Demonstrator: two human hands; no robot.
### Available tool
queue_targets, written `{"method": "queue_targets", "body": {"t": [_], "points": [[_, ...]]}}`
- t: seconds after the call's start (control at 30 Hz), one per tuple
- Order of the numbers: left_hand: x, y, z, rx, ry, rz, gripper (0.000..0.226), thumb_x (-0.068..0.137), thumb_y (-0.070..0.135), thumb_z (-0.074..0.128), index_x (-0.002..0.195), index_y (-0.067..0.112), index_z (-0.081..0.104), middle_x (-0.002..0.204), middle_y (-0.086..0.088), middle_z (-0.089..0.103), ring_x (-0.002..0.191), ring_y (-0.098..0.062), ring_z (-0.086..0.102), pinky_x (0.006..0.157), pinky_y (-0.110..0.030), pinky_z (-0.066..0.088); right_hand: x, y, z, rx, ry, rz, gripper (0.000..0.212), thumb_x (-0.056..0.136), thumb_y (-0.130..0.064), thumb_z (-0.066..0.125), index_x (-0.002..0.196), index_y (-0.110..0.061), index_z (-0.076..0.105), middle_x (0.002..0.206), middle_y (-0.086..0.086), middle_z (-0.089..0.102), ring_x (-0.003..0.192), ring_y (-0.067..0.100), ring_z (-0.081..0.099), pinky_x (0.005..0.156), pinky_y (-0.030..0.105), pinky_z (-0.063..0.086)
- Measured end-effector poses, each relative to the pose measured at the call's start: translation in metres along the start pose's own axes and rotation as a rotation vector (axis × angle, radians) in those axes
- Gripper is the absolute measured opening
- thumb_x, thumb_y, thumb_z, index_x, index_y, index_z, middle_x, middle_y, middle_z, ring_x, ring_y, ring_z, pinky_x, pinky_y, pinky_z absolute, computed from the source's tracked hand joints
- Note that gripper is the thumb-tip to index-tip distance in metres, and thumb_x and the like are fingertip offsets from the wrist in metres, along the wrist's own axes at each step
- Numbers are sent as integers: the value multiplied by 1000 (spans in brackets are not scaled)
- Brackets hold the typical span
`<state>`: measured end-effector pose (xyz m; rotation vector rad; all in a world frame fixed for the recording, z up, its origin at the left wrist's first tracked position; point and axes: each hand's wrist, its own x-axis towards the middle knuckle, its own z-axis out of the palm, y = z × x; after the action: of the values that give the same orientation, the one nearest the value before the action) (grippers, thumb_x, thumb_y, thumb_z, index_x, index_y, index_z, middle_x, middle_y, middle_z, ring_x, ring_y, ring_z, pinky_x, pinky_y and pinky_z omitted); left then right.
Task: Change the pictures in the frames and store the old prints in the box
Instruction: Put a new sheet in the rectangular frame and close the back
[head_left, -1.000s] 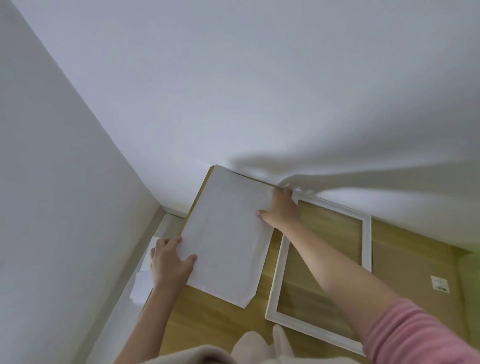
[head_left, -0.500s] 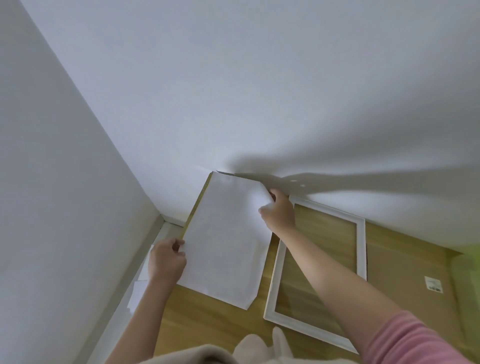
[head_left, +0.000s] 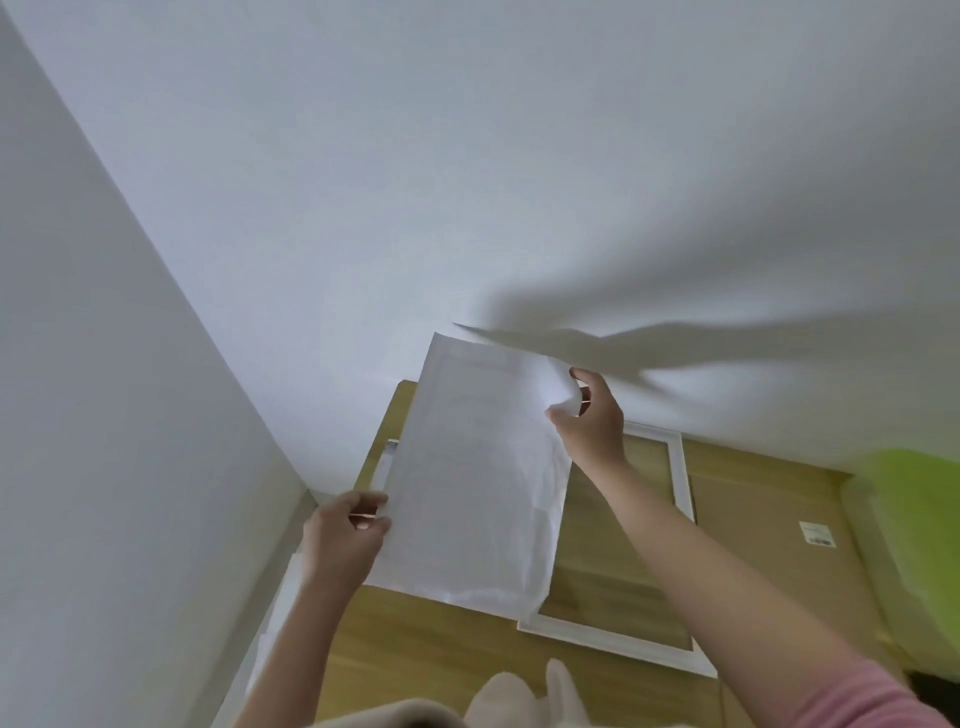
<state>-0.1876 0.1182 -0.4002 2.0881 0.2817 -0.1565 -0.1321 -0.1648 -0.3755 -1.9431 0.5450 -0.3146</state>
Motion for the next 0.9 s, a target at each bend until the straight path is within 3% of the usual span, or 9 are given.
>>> {"method": "queue_targets", "body": {"t": [0.23,0.33,0.43,0.63,0.9], "points": [[-28,18,45,73,-197,102,20,73,8,73,87,22,68,83,10,67,72,-4,62,59,-12,41,-8,34,-61,-32,164,51,49,77,-4,66,123,-17,52,99,5,54,68,6,48,51,2,38],[-37,24,71,113,-260,137,20,72,10,74,89,21,68,85,9,67,74,-2,61,60,-9,41,-4,56,-82,-74,186,90,49,77,-2,64,123,-14,53,100,5,52,71,12,47,54,4,36],[-46,26,96,150,-304,163,22,73,12,75,92,19,69,86,10,65,75,-1,61,63,-9,43,5,79,-98,-131,157,115,52,75,-1,66,125,-11,54,104,5,53,91,20,52,74,19,37],[-50,24,135,262,-375,172,24,77,12,71,100,14,69,93,10,61,76,1,61,65,-8,44,25,120,-105,-260,86,175,55,76,1,65,129,-4,52,129,14,56,119,29,52,97,31,41],[-47,18,152,379,-388,231,27,79,17,71,106,15,65,101,5,51,75,0,58,62,-5,41,31,152,-107,-491,11,189,50,85,-19,62,133,-13,49,122,19,44,122,36,38,96,41,40]]}}
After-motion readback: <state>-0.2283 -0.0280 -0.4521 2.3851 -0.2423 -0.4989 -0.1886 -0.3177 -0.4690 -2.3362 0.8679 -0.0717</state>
